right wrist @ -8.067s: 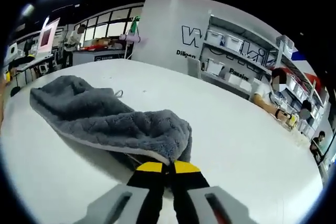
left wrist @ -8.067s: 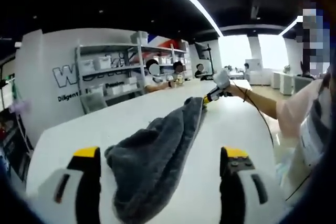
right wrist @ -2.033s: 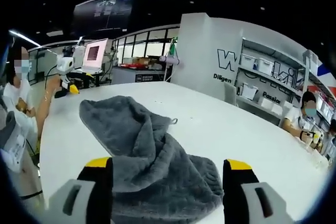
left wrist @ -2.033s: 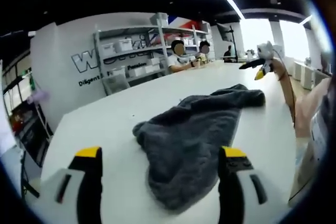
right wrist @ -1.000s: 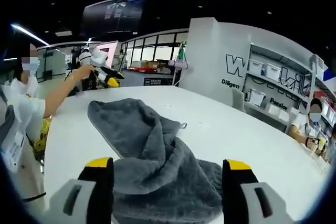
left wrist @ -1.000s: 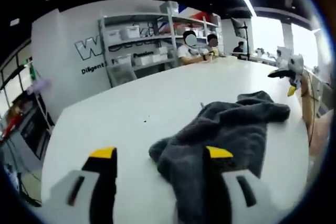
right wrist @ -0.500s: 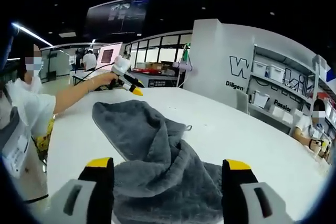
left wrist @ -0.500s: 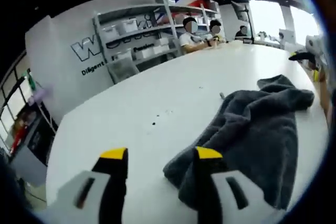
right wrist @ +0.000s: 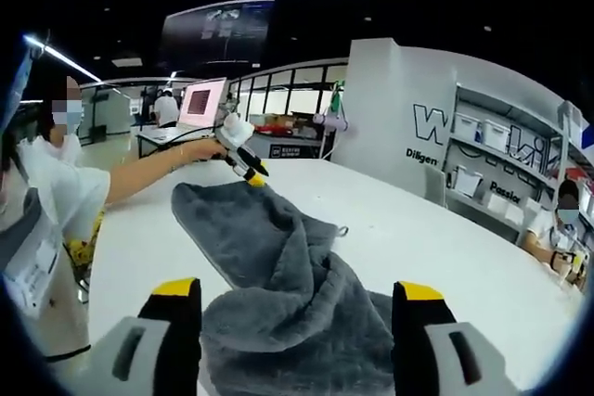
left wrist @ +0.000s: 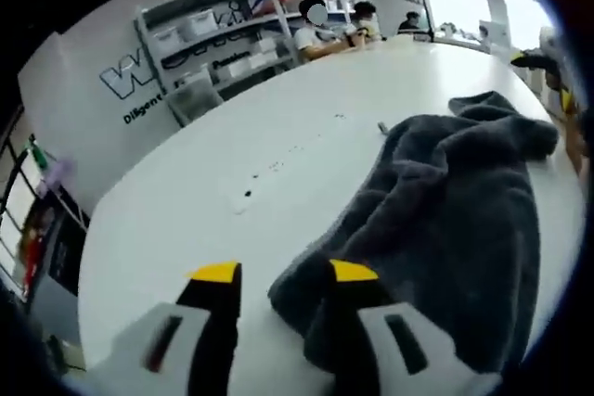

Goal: Fold the towel on the table until its edges align and the towel forms a compact rectangular stack.

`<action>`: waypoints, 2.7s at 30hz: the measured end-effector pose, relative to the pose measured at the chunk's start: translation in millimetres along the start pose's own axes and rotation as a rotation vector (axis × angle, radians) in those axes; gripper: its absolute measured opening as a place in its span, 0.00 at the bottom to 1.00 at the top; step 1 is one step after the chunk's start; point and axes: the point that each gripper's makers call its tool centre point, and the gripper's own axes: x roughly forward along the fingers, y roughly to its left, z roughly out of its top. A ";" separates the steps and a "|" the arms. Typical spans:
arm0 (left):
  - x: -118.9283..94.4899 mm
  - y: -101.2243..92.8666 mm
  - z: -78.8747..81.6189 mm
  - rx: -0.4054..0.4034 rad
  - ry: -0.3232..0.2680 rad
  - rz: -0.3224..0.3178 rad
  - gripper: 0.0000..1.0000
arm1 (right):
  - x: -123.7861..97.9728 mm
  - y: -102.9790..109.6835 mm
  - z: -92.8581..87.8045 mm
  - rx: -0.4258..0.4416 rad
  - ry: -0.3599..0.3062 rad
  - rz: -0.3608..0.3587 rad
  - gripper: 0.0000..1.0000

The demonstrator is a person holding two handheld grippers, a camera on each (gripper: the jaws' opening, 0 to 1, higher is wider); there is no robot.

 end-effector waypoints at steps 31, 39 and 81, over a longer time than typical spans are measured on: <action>-80.4 46.5 13.8 -0.047 0.033 0.197 0.05 | -4.3 -6.8 -2.4 0.029 -0.019 -0.012 0.88; -82.7 71.2 -2.1 -0.077 0.131 0.277 0.06 | -4.9 -7.5 -4.9 0.033 -0.017 -0.015 0.88; -12.8 116.7 -51.3 -0.012 0.158 0.368 0.25 | -0.1 -5.8 -12.4 0.041 0.008 -0.009 0.88</action>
